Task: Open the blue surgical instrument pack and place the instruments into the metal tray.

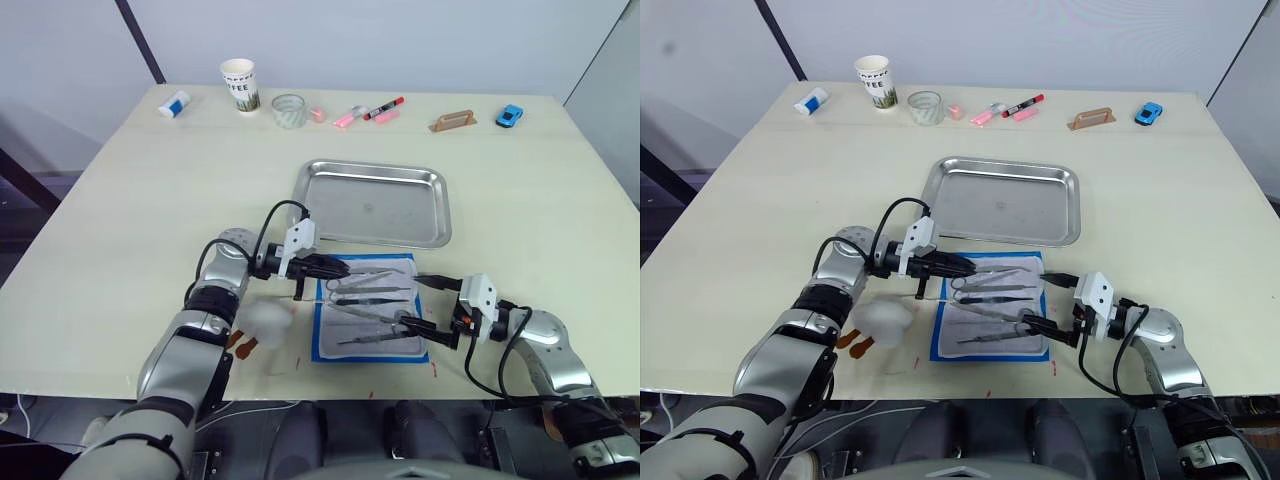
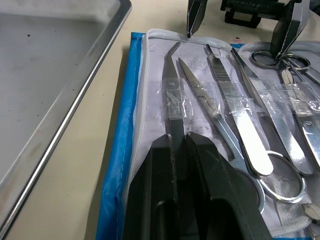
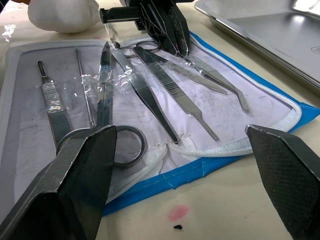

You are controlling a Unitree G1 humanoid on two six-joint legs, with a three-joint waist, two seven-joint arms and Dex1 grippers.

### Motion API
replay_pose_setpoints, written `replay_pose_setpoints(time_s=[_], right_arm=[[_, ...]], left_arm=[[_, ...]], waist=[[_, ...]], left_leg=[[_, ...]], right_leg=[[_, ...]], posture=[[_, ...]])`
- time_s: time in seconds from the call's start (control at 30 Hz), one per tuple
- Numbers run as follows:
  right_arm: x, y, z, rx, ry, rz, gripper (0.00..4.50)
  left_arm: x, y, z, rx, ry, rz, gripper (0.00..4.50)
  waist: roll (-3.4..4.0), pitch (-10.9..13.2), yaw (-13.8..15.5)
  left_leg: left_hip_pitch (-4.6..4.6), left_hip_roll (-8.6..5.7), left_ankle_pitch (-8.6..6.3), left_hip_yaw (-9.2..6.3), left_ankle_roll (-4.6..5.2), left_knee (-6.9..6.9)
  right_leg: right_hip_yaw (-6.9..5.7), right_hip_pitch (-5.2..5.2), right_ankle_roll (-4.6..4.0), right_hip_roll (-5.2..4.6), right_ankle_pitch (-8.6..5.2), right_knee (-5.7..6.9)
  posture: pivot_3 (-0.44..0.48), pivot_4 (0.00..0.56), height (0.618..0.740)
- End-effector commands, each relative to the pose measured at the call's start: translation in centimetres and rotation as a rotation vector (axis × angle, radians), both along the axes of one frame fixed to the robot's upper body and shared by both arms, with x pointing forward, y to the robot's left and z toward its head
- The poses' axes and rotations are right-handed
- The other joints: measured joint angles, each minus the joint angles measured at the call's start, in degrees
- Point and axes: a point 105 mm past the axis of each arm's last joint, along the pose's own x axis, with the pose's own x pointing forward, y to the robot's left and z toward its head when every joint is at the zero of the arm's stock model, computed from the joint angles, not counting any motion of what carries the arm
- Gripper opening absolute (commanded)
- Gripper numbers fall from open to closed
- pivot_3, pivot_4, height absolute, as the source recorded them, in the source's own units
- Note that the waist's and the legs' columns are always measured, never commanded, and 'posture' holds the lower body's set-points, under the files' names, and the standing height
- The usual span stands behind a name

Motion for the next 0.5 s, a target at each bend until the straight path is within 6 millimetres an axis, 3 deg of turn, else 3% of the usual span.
replay_pose_setpoints(time_s=[0.03, 0.5], right_arm=[[-1.2, -0.3, -3.4, -0.076, 0.13, -0.004, 4.5], [-1.3, -0.2, -3.7, -0.094, 0.142, 0.014, 4.5]], left_arm=[[0.1, 0.1, 0.1, 0.01, -0.001, 0.0, 0.15], [0.4, -0.8, 1.6, 0.036, -0.04, -0.035, 0.15]], waist=[[0.0, 0.0, 0.0], [0.0, -0.01, 0.0]], left_leg=[[0.0, 0.0, 0.0, 0.0, 0.0, 0.0], [0.0, 0.0, 0.0, 0.0, 0.0, 0.0]], right_leg=[[0.0, 0.0, 0.0, 0.0, 0.0, 0.0], [0.0, 0.0, 0.0, 0.0, 0.0, 0.0]], posture=[[0.0, 0.15, 0.718], [0.0, 0.15, 0.718]])
